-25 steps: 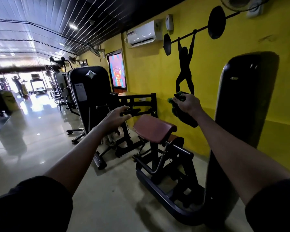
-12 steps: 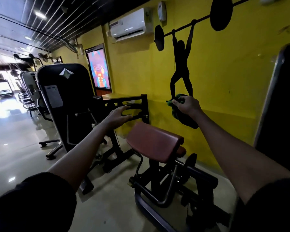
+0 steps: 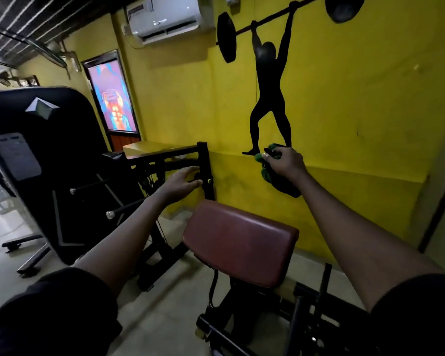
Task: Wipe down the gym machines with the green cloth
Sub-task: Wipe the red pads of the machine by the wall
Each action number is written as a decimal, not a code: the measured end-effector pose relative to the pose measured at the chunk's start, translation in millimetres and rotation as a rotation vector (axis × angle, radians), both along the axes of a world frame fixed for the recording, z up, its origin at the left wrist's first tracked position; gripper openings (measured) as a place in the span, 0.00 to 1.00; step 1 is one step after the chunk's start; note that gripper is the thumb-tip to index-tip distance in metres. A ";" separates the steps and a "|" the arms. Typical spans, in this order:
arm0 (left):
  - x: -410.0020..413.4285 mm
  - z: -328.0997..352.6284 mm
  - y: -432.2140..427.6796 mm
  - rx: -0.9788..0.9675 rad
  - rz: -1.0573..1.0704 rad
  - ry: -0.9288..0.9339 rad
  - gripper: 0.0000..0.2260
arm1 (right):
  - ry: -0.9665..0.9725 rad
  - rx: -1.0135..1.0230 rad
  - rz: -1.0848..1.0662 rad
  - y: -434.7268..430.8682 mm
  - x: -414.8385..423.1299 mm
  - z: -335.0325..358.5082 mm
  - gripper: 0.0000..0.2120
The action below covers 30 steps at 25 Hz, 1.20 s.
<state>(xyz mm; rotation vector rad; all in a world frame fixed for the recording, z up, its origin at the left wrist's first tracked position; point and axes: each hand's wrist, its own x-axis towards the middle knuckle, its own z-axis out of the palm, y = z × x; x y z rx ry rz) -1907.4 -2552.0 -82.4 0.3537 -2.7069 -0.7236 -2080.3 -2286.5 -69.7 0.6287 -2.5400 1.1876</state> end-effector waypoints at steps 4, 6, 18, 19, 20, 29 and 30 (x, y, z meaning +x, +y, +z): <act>-70.5 -19.1 -65.3 -0.007 -0.061 -0.045 0.27 | -0.067 0.033 -0.045 -61.0 -72.2 -34.1 0.25; -106.6 -34.2 -99.6 0.004 -0.101 -0.089 0.27 | -0.103 0.064 -0.081 -90.2 -103.5 -54.7 0.25; -303.3 -169.1 -219.6 0.004 -0.442 -0.297 0.28 | -0.303 0.249 -0.416 -157.1 -182.2 -183.1 0.25; -314.8 -182.1 -221.2 0.003 -0.471 -0.319 0.28 | -0.322 0.281 -0.433 -156.9 -182.5 -199.0 0.25; -322.7 -194.3 -221.7 -0.002 -0.507 -0.353 0.29 | -0.338 0.314 -0.449 -156.0 -180.8 -214.9 0.25; -369.1 -309.0 -254.7 -0.266 -0.637 -0.339 0.29 | -0.314 0.579 -0.667 -182.6 -169.6 -337.5 0.23; -369.4 -315.7 -261.9 -0.247 -0.665 -0.348 0.28 | -0.297 0.590 -0.706 -189.0 -168.2 -340.1 0.22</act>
